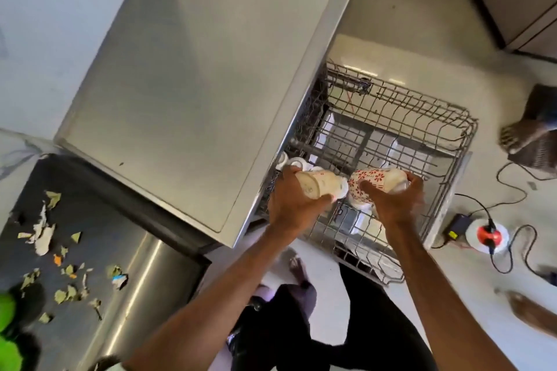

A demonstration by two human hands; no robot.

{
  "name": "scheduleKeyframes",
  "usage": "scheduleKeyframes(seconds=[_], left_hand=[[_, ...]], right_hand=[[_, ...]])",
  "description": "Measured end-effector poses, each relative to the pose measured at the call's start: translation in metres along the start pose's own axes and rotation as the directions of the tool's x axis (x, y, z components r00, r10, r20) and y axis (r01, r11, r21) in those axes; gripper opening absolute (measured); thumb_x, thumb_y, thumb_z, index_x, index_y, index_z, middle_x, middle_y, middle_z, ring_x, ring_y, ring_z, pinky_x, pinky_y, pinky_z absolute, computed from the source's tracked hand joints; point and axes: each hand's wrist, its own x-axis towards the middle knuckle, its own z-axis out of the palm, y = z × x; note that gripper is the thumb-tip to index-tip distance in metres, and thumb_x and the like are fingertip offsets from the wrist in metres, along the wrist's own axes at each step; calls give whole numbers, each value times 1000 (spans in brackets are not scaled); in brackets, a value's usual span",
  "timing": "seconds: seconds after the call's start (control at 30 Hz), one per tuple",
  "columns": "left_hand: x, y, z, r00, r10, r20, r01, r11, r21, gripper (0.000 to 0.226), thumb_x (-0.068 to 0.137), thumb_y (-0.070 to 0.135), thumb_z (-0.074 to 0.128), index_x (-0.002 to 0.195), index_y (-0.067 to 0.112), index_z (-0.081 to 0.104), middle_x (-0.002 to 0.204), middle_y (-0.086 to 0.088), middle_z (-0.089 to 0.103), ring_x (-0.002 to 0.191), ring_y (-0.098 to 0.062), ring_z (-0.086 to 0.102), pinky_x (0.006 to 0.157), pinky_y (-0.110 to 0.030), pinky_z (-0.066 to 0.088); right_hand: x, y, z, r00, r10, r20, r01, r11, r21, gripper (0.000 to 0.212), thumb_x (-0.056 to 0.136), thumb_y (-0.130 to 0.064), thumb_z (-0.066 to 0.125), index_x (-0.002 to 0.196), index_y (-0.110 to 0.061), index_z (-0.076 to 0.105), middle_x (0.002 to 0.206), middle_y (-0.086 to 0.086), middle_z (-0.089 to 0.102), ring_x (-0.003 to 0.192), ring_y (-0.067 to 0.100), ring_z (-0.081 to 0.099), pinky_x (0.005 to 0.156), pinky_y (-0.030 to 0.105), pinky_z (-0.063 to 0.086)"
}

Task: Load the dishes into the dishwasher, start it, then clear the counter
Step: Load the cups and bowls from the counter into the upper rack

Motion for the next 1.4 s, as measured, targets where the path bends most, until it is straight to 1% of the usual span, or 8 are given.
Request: scheduleKeyframes(seconds=[0.1,0.23,0.5,0.67,0.8,0.97,1.17,1.4], left_hand=[[41,5,21,997,-24,-70,29,997,68,84,56,51,87,124,27,43,109,7,62,90,-13,62,70,-29,54],[97,7,54,993,-26,-114,34,997,75,79,64,43,88,127,25,45,113,4,62,88,-9,60,67,-27,53],[174,-1,108,994,-66,-82,91,929,359,108,69,42,86,152,9,25,141,-17,50,124,-35,52,96,-43,48],[190,-5,123,999,16,-34,3,866,500,103,67,44,87,149,13,32,143,-16,50,125,-35,50,97,-45,48],[195,-4,127,999,35,-5,-26,833,553,100,65,42,89,145,18,35,142,-14,51,125,-35,50,91,-42,48],[194,-7,128,995,94,-33,-61,842,537,96,64,42,89,142,20,37,141,-13,52,124,-35,52,93,-45,51],[197,-16,132,997,78,-2,-64,843,534,99,68,40,88,146,17,31,144,-16,48,127,-37,50,97,-48,50],[205,-23,133,996,86,3,-75,851,519,101,68,34,88,147,15,28,145,-19,45,125,-39,52,94,-48,54]], right_hand=[[29,16,15,999,-8,-37,8,1000,-12,92,34,-59,88,110,-42,39,117,2,60,104,27,63,76,50,61],[50,21,31,998,-45,-37,44,999,-18,82,52,-30,98,114,-29,45,112,1,62,101,25,63,79,45,61],[91,38,55,993,-115,-38,115,993,3,83,60,-27,96,127,-19,47,112,-5,57,101,19,59,66,18,49],[104,43,58,993,-109,-40,108,994,-21,85,59,-28,96,129,-20,47,113,-6,55,103,18,58,75,29,55],[109,45,56,994,-101,-48,99,994,-50,86,60,-29,95,130,-17,47,113,-5,55,103,17,57,66,17,48],[108,47,59,991,-121,-64,116,990,-82,87,57,-33,96,128,-20,46,119,2,61,106,26,62,77,43,61],[105,42,67,971,-234,-41,229,968,-106,82,57,-31,96,123,-17,49,109,-5,56,95,17,56,68,23,47],[104,38,71,952,-304,38,306,931,-200,85,60,-31,95,129,-19,47,122,4,57,102,15,49,75,30,46]])
